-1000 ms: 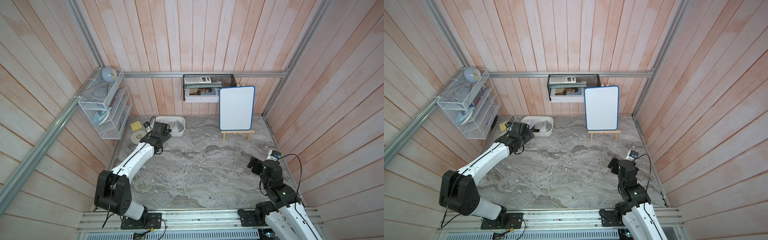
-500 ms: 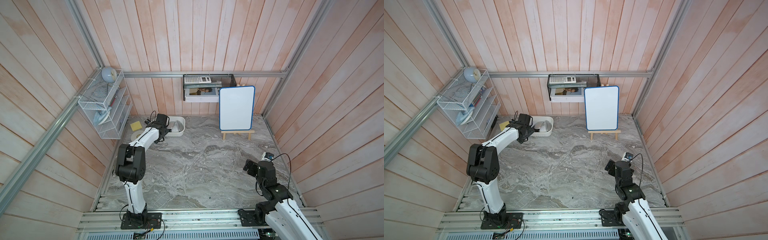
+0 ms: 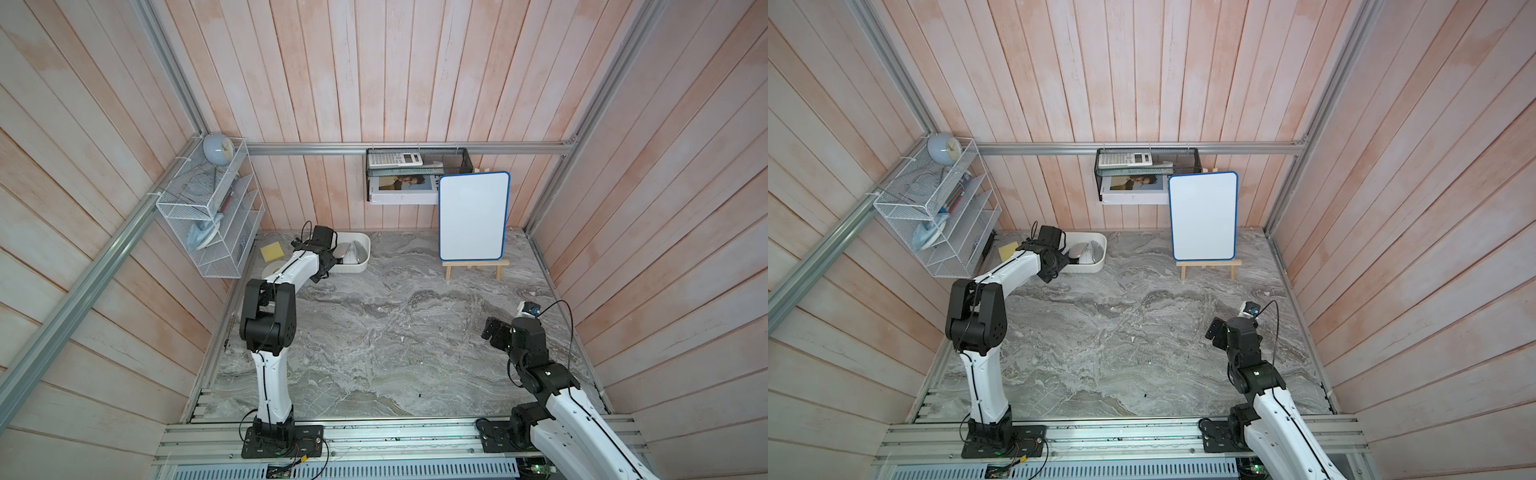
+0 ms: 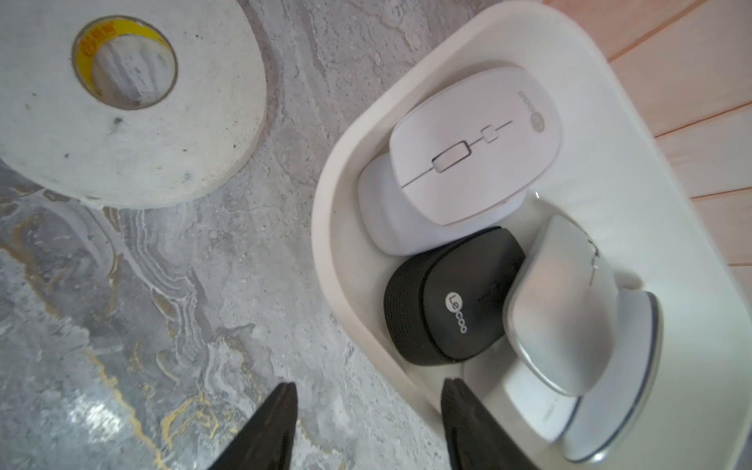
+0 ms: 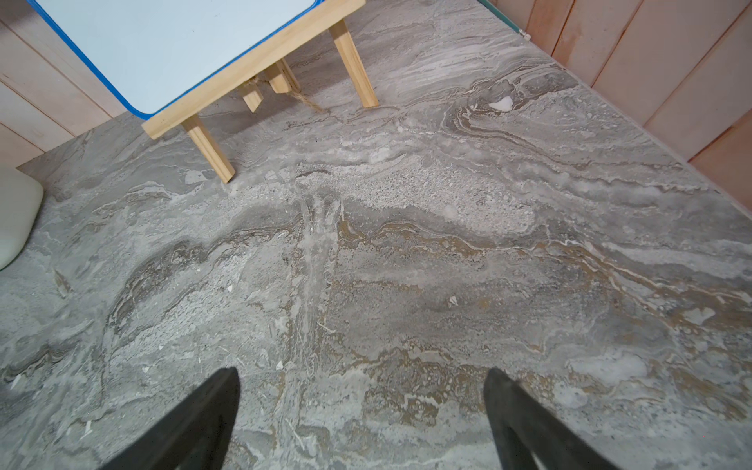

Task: Take out the mouse from the storage box
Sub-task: Move the storage box to the center of the board.

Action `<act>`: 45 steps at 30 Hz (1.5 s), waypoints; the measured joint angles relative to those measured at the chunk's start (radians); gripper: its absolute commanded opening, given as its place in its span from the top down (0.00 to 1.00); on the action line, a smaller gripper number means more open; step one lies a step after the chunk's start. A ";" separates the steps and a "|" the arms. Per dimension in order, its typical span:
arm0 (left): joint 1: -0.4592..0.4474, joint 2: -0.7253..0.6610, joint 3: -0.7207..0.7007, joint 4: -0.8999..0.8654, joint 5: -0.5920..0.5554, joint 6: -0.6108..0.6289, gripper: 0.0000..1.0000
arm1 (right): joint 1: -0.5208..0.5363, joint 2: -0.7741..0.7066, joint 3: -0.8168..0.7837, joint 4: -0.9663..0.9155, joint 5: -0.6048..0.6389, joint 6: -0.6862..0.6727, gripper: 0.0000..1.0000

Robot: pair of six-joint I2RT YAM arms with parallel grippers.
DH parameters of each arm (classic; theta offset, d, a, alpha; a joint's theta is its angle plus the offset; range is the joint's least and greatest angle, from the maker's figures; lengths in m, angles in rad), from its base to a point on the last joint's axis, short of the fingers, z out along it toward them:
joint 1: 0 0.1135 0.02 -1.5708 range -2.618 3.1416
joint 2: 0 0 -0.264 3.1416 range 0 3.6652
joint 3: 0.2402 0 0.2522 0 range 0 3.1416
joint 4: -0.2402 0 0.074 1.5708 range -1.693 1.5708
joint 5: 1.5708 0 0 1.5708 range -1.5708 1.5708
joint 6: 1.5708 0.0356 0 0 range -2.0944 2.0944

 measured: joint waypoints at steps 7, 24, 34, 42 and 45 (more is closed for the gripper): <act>0.002 0.050 0.046 0.014 0.013 0.000 0.58 | 0.000 0.011 0.000 0.010 -0.002 0.000 0.03; -0.004 0.011 -0.028 0.068 0.011 -0.004 0.92 | 0.000 0.026 0.000 0.023 -0.008 0.000 0.02; -0.113 -0.129 -0.227 0.082 -0.033 -0.003 0.94 | 0.000 0.031 0.000 0.023 -0.008 0.000 0.02; -0.241 -0.283 -0.438 0.119 -0.061 -0.065 0.94 | 0.000 0.032 0.000 0.022 -0.008 0.000 0.03; -0.275 -0.339 -0.513 0.143 -0.069 -0.092 0.92 | 0.000 0.041 0.001 0.022 -0.009 0.000 0.02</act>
